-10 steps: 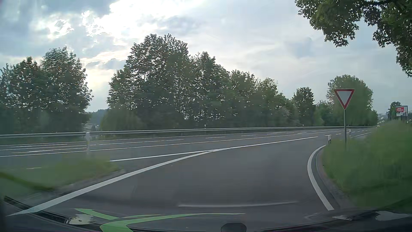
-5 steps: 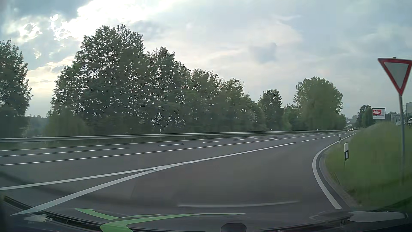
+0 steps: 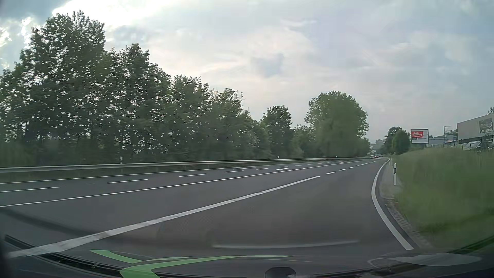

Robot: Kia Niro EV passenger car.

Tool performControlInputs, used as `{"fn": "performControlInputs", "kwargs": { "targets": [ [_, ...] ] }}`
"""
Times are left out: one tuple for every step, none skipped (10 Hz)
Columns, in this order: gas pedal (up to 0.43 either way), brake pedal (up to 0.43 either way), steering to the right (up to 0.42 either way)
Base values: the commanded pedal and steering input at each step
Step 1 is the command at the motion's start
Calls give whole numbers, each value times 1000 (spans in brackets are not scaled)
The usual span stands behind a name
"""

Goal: Follow the waypoints while adhering to traffic rules and regulations

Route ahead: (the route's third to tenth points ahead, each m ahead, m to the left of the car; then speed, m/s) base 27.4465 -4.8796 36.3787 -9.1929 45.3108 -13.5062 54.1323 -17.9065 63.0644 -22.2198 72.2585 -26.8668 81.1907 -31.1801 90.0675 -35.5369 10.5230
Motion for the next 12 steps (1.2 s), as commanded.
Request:
{"fn": "performControlInputs", "kwargs": {
  "targets": [
    [189,0,149],
    [197,0,146],
    [228,0,141],
    [240,0,137],
    [248,0,129],
    [268,0,120],
    [280,0,113],
    [280,0,103],
    [280,0,86],
    [197,0,72],
    [0,0,64],
    [0,0,62]
  ]
}}
